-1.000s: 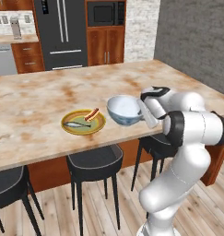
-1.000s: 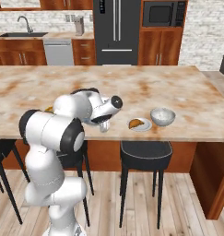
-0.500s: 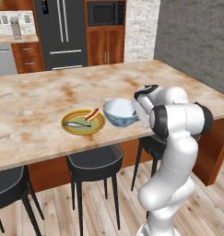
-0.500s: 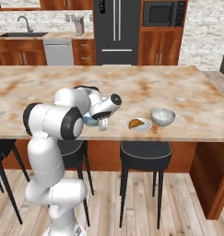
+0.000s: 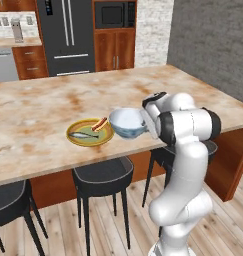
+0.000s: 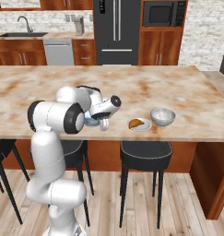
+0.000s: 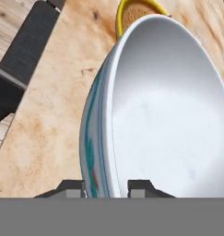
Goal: Take the smaller bowl and place it next to the appetizer plate on the dining counter , and place the larger bowl next to the plate with cooked food.
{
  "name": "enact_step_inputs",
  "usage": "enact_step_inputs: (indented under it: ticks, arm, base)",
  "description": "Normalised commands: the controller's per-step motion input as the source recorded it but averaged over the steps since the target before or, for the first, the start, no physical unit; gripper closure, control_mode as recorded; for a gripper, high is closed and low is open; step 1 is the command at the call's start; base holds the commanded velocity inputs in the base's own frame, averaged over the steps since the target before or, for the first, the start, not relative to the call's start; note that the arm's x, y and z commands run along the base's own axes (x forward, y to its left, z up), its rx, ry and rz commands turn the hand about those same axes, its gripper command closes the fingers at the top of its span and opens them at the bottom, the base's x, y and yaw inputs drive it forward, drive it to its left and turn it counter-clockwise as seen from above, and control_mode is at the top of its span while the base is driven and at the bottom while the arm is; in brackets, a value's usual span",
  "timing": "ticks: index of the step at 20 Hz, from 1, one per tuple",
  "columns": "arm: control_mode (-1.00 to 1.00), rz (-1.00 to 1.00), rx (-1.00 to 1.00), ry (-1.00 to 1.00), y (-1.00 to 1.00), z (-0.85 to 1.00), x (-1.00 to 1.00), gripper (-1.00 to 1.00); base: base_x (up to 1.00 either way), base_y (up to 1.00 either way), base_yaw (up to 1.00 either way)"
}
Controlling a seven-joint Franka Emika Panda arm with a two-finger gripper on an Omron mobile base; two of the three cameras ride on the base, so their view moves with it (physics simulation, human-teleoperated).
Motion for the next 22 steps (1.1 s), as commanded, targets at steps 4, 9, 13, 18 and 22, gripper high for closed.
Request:
enact_step_inputs:
  ticks: [4, 9, 13, 18, 22]
  arm:
    - [-1.0, 0.0, -0.01, 0.0, 0.0, -0.04, 0.18, 1.0]
    - [-1.0, 0.0, 0.0, 0.0, 0.0, 0.0, 0.0, -1.0]
    - [-1.0, 0.0, 0.0, 0.0, 0.0, 0.0, 0.0, -1.0]
    - [-1.0, 0.0, -0.01, 0.0, 0.0, 0.1, 0.0, -1.0]
    - [-1.0, 0.0, -0.1, 0.0, 0.15, 0.77, -0.13, -1.0]
  base:
    - [0.0, 0.0, 0.0]
    - [0.0, 0.0, 0.0]
    - [0.0, 0.0, 0.0]
    - [0.0, 0.0, 0.0]
    - [0.0, 0.0, 0.0]
